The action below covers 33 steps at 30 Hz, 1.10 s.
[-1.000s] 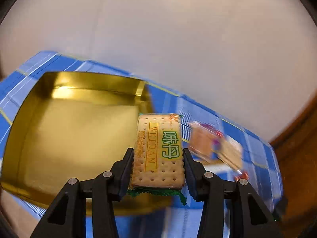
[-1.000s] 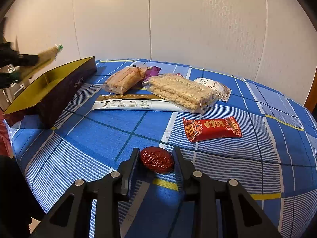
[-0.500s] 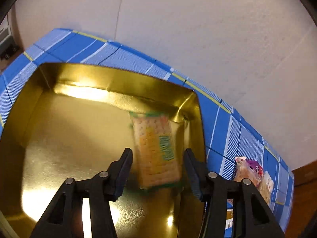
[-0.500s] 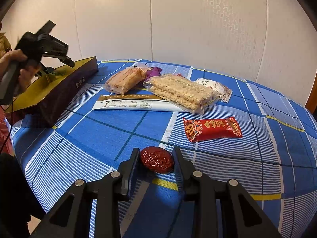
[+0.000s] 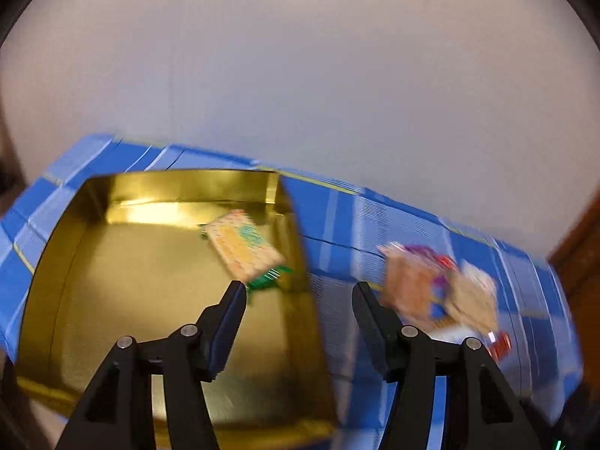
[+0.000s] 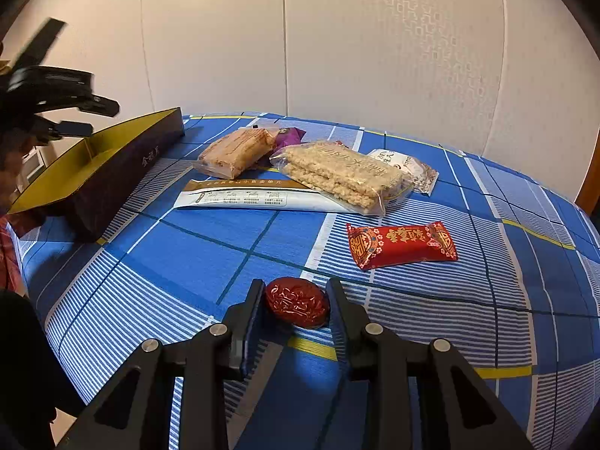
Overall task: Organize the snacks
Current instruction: 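Lift the red date with the right gripper toward the gold tin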
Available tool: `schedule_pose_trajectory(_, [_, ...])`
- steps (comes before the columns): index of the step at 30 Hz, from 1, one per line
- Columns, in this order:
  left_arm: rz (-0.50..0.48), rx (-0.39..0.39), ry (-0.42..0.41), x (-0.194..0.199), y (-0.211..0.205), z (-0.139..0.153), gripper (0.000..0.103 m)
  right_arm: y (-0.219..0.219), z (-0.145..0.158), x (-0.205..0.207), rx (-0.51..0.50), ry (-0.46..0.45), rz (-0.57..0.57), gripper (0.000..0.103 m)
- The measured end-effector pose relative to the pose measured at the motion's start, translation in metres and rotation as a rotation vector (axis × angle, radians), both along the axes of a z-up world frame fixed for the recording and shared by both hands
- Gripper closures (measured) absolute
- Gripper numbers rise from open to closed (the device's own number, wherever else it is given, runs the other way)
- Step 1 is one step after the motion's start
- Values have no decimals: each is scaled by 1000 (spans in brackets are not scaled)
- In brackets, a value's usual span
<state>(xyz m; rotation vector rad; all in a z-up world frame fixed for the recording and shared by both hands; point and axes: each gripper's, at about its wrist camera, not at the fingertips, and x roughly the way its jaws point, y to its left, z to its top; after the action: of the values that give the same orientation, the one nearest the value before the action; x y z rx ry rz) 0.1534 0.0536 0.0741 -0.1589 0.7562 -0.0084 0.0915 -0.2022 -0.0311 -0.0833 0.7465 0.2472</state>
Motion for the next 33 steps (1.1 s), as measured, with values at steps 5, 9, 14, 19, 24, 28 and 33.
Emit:
schedule_pose_trajectory(5, [-158,12,-51,-48,-38,0,43,0,0,0,-2,-4,-3,70])
schedule_pose_trajectory(9, [-266,5,-29,-81,-65,-19,43,0,0,-1,-3,-7,-4,70])
schedule_pose_trajectory(14, [-311,55,21,-101,-84,-54,43,-1,-1,-2,-4,-12,-8,70])
schedule_pose_trajectory(19, [-294,66,53,-109,-84,-76,43,-1,0,-2,-11,-7,-9,70])
schedule_pose_trajectory(24, [-278,76,41,-122,-77,-88,43,1,1,2,-25,22,-14,70])
schedule_pose_trajectory(28, [-271,46,20,-123,-71,-90,43,3,3,6,-37,53,-16,70])
schedule_pose_trajectory(33, [-237,47,-6,-125,-62,-92,43,5,5,10,-54,89,-28,70])
